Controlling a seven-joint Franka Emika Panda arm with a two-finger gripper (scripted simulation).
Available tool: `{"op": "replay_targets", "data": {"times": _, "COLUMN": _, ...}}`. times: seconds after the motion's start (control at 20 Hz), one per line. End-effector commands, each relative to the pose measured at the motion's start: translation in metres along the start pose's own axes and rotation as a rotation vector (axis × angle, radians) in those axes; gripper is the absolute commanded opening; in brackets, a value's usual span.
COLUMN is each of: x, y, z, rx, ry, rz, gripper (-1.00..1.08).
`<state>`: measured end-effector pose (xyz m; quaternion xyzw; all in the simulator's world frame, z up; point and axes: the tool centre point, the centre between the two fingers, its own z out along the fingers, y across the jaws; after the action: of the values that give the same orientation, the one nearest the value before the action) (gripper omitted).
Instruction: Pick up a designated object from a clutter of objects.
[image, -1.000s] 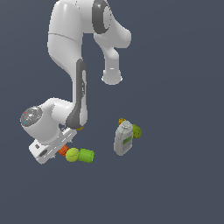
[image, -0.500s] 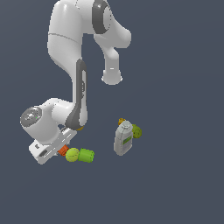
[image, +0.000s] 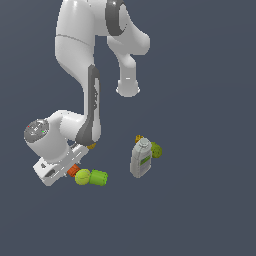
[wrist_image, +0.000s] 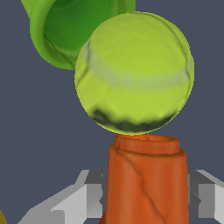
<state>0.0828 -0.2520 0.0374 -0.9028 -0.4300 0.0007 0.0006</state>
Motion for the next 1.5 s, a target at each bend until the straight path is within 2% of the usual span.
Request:
{"op": "replay_targets", "data": {"times": 0.0, "x": 0.001, "y": -0.004, "z": -0.007, "rx": -0.002, "ry": 0.001, "rz": 0.000, "gripper": -1.00}}
{"op": "replay_targets", "data": {"times": 0.45, "x": 0.007, "y": -0.036, "z": -0.048, "rx": -0.002, "ry": 0.000, "rz": 0.000, "gripper": -1.00}}
{"op": "replay_targets", "data": {"times": 1.45, "x": 0.029, "y": -0.151, "z": -0.198, "rx": -0.003, "ry": -0.002, "rz": -0.001, "gripper": -1.00}}
